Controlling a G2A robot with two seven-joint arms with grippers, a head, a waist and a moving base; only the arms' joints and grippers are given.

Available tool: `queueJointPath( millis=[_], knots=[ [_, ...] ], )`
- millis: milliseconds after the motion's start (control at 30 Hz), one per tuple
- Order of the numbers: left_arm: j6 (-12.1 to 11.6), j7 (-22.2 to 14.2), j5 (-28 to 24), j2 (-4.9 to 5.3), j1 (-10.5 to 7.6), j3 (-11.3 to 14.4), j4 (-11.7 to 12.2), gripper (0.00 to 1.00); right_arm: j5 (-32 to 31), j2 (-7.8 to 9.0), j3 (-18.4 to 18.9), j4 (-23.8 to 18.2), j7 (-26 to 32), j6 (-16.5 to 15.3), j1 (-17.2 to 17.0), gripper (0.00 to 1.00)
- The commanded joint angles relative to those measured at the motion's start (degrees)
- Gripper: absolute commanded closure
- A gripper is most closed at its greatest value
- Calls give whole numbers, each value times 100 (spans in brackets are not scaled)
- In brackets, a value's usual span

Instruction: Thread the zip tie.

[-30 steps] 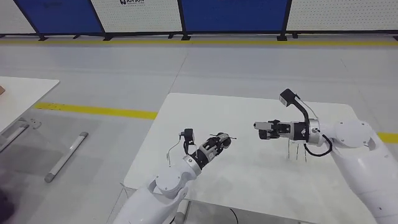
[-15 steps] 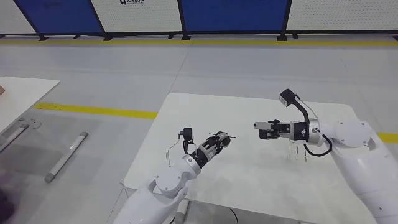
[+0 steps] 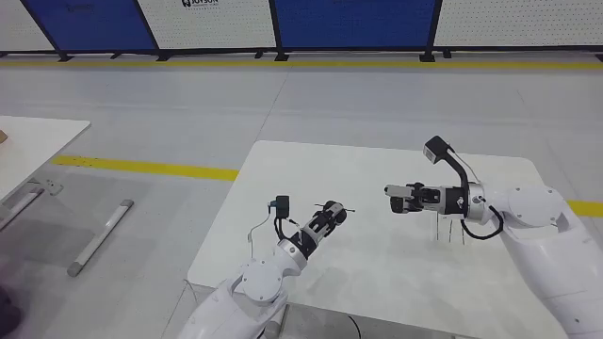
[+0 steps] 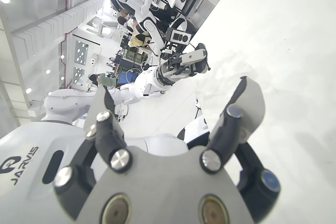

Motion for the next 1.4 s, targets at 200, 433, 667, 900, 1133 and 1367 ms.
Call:
queueJointPath(
  millis=[200, 433, 667, 900, 1133, 1367],
  knots=[
    [-125, 6, 132, 2, 34, -3, -26, 100, 0, 0, 0, 0, 0, 0, 0, 0],
    [-452, 83, 330, 50, 388, -257, -446, 100, 0, 0, 0, 0, 0, 0, 0, 0],
    [-753, -246, 552, 182, 1148, -821, -1703, 100, 0, 0, 0, 0, 0, 0, 0, 0],
    [-1055, -299, 675, 263, 1940, -1308, -2732, 100, 0, 0, 0, 0, 0, 0, 0, 0],
    [-1055, -299, 675, 263, 1940, -1308, -2732, 100, 0, 0, 0, 0, 0, 0, 0, 0],
    [-772, -421, 941, 268, 1857, -1263, -2660, 100, 0, 0, 0, 0, 0, 0, 0, 0]
  ],
)
